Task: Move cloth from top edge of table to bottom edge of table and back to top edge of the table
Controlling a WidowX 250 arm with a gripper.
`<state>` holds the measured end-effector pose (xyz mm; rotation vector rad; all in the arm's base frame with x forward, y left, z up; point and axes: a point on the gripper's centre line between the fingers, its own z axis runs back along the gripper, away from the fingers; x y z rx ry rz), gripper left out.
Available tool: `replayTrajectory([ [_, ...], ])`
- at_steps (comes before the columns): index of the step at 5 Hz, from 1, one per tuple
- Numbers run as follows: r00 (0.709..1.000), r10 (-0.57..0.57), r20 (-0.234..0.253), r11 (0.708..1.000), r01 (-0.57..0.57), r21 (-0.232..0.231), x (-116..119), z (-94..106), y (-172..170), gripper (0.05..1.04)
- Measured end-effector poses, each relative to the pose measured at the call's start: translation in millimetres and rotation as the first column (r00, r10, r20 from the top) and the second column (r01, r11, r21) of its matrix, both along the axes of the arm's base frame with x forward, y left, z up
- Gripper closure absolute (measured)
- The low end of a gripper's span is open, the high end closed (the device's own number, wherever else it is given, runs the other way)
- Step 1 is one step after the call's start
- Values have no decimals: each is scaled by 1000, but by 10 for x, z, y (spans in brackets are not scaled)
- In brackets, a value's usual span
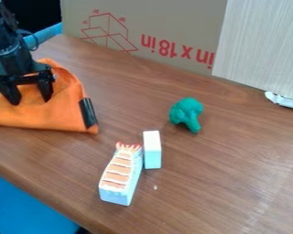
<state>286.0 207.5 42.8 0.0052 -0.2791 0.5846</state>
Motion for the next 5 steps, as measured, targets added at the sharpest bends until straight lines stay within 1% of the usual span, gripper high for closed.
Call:
replayTrajectory([
  [1,996,87,14,995,-88,42,385,-35,227,83],
  [2,988,150,33,988,-151,37,623,-15,361,83],
  [3,979,197,52,980,-198,20,865,7,438,83],
  [4,970,237,51,971,-238,1,1040,24,491,83],
  [5,968,250,33,968,-249,-21,1082,43,491,83],
])
